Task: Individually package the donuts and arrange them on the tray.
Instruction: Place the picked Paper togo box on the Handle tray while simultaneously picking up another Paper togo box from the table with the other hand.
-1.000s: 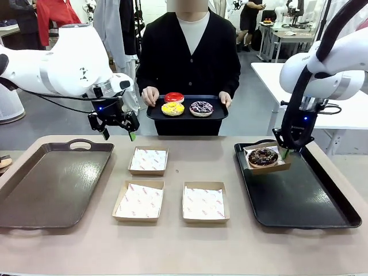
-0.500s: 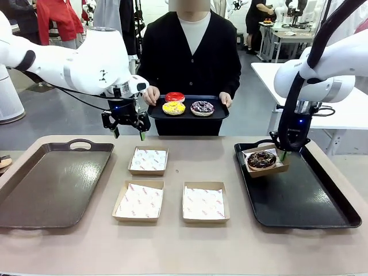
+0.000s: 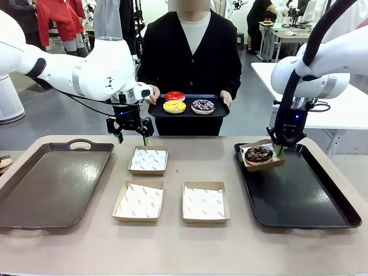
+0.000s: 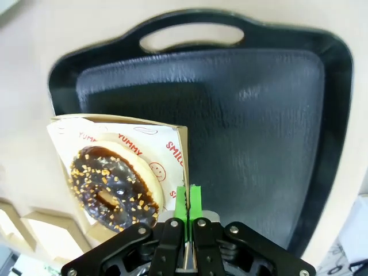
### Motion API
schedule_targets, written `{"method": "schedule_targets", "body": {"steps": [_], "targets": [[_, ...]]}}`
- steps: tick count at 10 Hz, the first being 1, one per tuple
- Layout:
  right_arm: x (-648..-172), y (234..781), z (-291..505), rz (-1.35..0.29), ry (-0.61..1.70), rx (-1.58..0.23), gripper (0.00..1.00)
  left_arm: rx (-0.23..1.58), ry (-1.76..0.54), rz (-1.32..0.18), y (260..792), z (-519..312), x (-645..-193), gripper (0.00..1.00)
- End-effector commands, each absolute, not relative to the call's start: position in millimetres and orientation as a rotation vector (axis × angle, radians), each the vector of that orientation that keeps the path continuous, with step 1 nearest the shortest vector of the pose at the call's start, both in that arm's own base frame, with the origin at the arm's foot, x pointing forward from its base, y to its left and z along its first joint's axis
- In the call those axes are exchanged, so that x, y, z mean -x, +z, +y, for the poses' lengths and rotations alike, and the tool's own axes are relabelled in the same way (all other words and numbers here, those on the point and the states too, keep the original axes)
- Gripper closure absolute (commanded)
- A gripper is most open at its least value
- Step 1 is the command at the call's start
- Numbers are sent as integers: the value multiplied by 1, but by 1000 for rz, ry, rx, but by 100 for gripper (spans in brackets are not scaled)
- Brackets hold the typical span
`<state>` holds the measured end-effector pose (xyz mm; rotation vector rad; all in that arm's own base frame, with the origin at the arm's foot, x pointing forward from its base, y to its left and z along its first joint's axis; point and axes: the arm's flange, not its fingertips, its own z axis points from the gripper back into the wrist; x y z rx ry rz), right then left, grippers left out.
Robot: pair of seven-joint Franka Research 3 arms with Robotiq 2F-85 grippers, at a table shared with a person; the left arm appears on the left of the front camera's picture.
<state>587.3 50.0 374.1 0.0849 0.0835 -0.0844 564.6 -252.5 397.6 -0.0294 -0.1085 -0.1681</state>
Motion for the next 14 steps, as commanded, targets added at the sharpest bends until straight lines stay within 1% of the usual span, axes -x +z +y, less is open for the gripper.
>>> {"method": "schedule_targets", "body": {"steps": [1, 8, 12, 14], "targets": [[-603, 372, 57, 99, -92, -77, 98, 6, -162, -117, 395, -256, -574, 0], [-621, 357, 55, 119, -106, -85, 98, 51, -157, -96, 369, -245, -587, 0], [-627, 360, 60, 33, -56, -56, 98, 54, -171, -81, 367, -245, -588, 0], [-629, 361, 61, 24, -49, -37, 98, 61, -178, -83, 366, -245, -589, 0]]}}
